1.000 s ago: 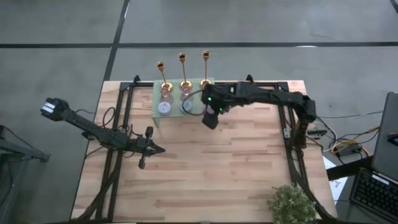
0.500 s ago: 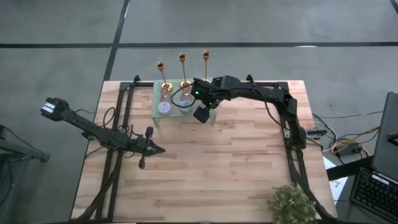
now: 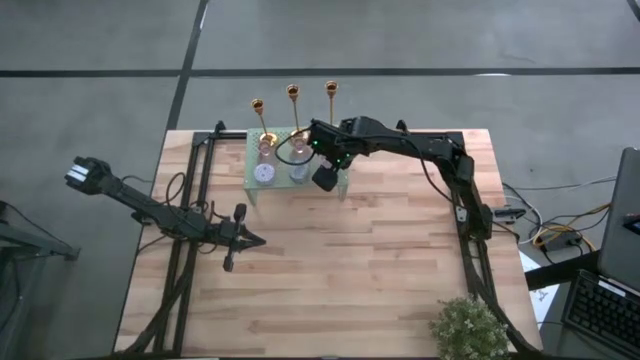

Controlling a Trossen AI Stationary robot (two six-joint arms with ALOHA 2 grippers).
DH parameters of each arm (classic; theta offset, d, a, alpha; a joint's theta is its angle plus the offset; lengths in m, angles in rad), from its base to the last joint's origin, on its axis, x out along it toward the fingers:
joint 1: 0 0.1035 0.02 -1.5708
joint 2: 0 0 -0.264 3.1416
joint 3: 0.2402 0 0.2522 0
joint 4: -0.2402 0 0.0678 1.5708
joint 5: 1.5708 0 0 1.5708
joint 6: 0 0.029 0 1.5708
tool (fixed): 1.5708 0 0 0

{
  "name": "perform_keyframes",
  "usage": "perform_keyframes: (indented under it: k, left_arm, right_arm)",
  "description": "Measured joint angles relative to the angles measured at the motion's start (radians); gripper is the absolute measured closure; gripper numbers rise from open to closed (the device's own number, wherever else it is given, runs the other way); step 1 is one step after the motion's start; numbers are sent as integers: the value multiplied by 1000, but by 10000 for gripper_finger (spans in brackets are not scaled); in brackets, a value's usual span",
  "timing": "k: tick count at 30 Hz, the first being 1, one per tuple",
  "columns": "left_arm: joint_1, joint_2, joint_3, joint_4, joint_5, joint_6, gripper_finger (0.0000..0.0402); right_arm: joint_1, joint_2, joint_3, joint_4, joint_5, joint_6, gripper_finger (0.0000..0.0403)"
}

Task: Pick & Place candle stick holders
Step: Put the pink scented candle on the shelf, then return to Home Position

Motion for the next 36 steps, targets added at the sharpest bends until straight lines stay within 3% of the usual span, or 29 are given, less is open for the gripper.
perform_keyframes:
  k: [6, 16, 32, 36]
  left_arm:
    - [0, 0, 0, 0, 0, 0, 381]
    - [0, 0, 0, 1, 0, 0, 383]
    - [0, 0, 0, 1, 0, 0, 380]
    - [0, 0, 0, 0, 0, 0, 383]
  right_arm:
    - [3, 0, 0, 1, -3, -29, 99]
    - [2, -1, 0, 4, -9, -29, 35]
    - [51, -124, 6, -115, 5, -28, 40]
    - [110, -182, -27, -101, 50, -66, 63]
